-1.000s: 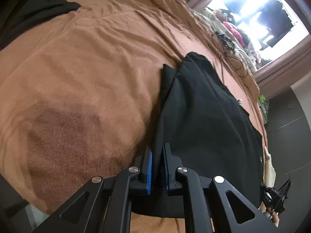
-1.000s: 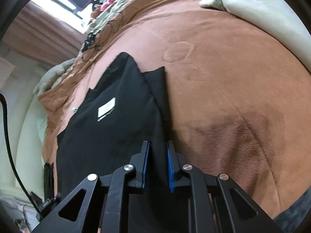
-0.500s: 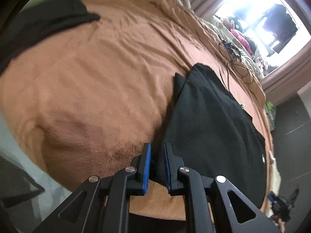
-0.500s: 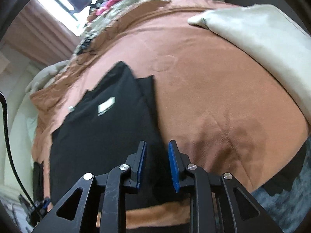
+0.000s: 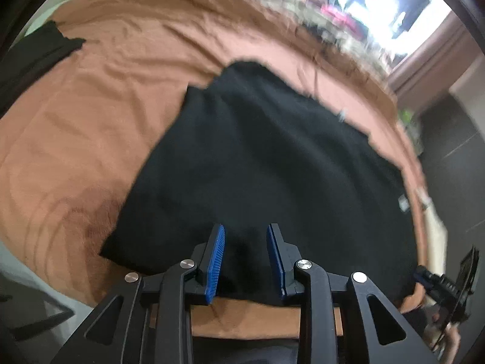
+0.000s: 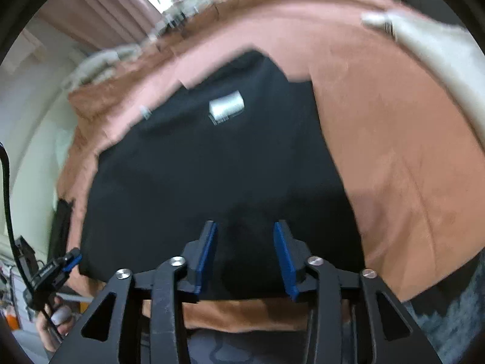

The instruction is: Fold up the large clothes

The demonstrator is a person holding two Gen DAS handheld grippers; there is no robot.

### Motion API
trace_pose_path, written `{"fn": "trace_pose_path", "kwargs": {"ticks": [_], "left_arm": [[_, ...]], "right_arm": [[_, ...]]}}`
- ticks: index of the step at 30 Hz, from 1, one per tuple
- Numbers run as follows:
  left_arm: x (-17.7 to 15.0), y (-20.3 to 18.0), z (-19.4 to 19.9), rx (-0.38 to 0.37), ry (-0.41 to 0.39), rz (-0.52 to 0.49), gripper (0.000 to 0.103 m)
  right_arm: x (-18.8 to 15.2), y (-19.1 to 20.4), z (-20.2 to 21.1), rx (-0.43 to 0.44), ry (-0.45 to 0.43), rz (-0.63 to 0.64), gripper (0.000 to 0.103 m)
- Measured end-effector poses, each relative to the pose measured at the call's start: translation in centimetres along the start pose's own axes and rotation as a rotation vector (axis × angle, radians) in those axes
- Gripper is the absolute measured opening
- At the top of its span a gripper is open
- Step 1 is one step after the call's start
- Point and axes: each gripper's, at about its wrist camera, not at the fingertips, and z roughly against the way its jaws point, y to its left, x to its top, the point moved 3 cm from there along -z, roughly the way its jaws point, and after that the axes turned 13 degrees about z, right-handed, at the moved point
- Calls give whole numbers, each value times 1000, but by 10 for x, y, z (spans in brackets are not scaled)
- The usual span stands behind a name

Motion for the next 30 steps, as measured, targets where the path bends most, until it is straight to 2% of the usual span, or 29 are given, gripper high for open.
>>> {"fn": "trace_pose_path", "kwargs": {"ticks": [2,6,9,13,17,19,20,21,23,30], "left_arm": [[-3,11,-11,26,29,29,31],[-6,31,-14,-12,54,94,31],[-6,34,-8,-9,47,101,31],[-6,38,2,-26,33,122,31],[-3,52,18,-78,-10,165,31],[2,60,28,-103,-44,175,47],[4,65,34,-122,-62,189,64],[5,68,37,-138,-74,201,72],[9,77,41,-173,-88,237,75],[15,104,26,-264,-15,334,75]], "right_arm": [[-8,-11,-10,17,39,-57,42],[-16,-21,-7,35,37,-89,42],[-14,-19,3,11,17,-80,42],[-8,-7,17,22,-14,-57,42],[-1,14,27,30,-40,-6,42],[2,25,28,36,-47,18,42],[3,30,27,39,-46,28,42],[4,37,24,43,-41,40,42],[4,52,15,55,-26,64,42],[4,105,-14,88,28,166,42]]}}
